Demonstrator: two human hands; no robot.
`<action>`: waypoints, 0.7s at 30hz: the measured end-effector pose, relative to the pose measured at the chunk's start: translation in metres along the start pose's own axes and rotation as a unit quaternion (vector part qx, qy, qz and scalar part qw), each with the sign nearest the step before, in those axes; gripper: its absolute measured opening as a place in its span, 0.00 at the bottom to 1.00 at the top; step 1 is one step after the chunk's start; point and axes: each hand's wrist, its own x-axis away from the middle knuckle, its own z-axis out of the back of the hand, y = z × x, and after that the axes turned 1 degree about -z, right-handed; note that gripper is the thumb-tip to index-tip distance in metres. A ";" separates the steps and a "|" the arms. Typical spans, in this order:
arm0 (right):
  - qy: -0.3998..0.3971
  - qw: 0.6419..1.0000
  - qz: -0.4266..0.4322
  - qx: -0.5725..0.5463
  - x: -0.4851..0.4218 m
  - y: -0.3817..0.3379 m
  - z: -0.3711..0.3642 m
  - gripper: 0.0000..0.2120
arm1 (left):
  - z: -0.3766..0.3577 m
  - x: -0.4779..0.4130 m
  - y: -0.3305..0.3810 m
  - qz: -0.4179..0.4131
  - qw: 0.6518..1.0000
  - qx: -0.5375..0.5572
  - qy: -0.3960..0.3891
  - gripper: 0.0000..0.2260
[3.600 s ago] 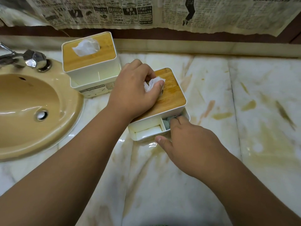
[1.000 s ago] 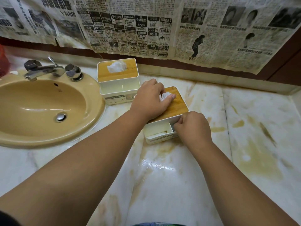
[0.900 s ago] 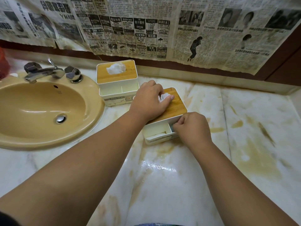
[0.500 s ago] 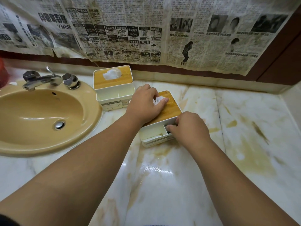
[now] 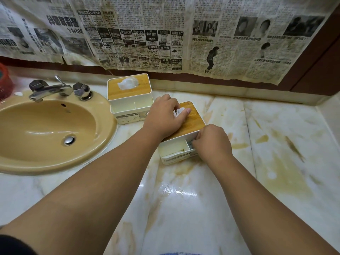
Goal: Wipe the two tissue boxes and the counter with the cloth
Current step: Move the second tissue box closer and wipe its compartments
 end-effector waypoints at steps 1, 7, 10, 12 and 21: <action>0.003 1.000 0.000 -0.011 0.000 0.001 -0.001 0.04 | 0.000 0.000 0.000 0.000 1.000 -0.001 0.000 0.19; -0.014 0.990 -0.034 -0.138 -0.001 0.005 0.004 0.04 | -0.001 0.000 0.000 0.001 1.000 0.001 0.001 0.20; -0.044 0.970 -0.066 -0.231 0.000 0.006 0.013 0.04 | -0.001 0.000 0.000 0.000 1.000 0.003 -0.001 0.20; -0.064 0.951 -0.083 -0.292 0.000 0.009 0.019 0.05 | 0.000 0.000 0.001 -0.001 1.000 0.005 -0.004 0.19; -0.057 0.895 -0.078 -0.436 0.009 0.020 0.048 0.05 | 0.000 -0.001 0.001 0.003 1.000 0.007 -0.015 0.19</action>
